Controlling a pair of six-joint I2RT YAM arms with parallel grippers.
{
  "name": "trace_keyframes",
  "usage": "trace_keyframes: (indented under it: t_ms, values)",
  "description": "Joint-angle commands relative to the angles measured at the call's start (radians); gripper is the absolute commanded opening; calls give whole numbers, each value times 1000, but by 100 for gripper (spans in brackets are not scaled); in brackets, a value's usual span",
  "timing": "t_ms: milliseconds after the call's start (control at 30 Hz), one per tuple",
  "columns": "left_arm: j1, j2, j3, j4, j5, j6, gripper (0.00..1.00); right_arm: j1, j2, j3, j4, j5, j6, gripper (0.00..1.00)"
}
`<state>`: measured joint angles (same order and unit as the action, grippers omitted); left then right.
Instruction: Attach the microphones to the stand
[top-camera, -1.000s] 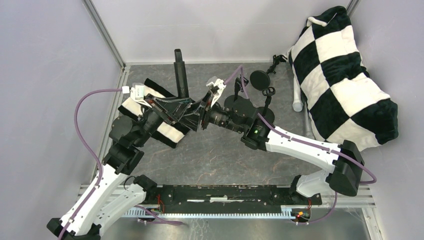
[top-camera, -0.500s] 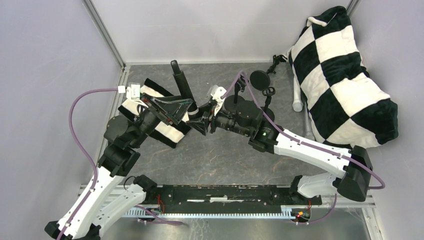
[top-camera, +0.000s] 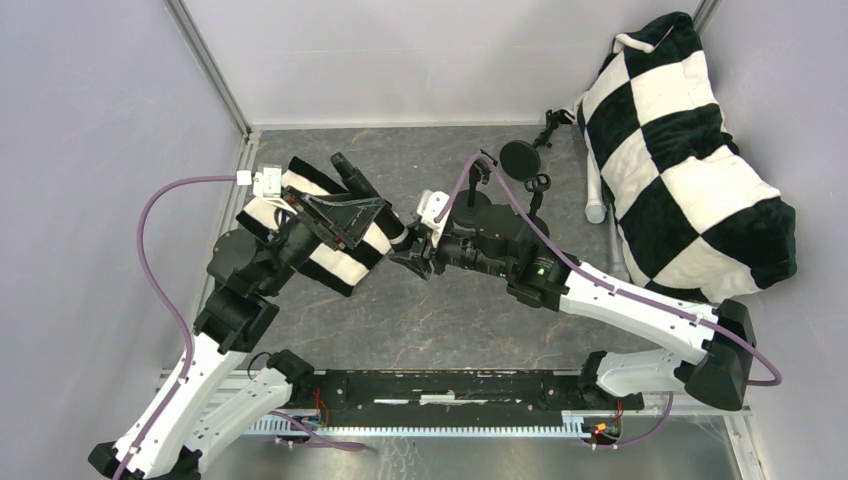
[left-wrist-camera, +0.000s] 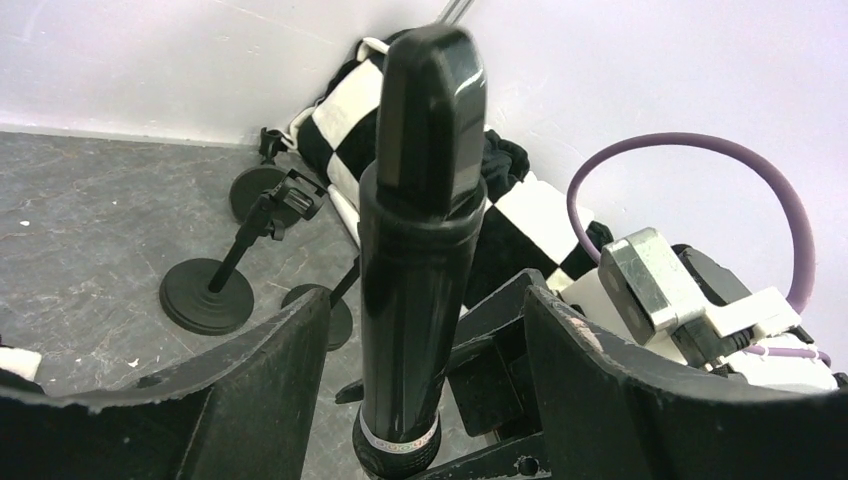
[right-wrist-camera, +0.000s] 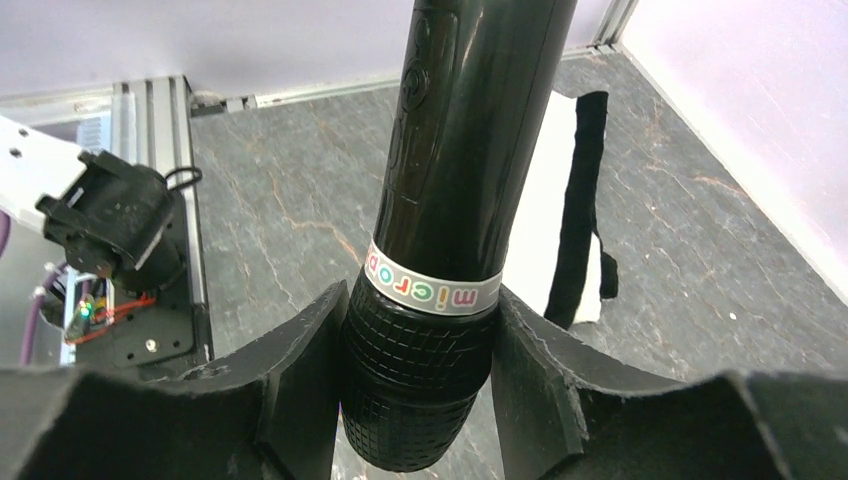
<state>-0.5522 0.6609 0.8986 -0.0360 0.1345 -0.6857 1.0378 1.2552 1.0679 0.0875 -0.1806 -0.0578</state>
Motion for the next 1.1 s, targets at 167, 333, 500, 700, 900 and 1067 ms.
trace_keyframes:
  t_ms: [167,333,500,700,900,1067]
  values:
    - [-5,4,36,-4,29,10,59,-2,-51,20,-83,15,-125,11]
    - [-5,16,34,-5,41,9,35,-1,-63,18,-85,36,-141,15]
    - [-5,27,34,-5,49,17,5,-1,-75,12,-79,44,-141,43]
    - [-5,23,24,9,65,35,2,-2,-122,-23,-4,54,-118,90]
    - [-5,17,13,15,71,38,2,-1,-120,-2,47,61,-97,93]
    - [-5,13,7,17,73,35,2,-1,-47,73,17,94,-72,87]
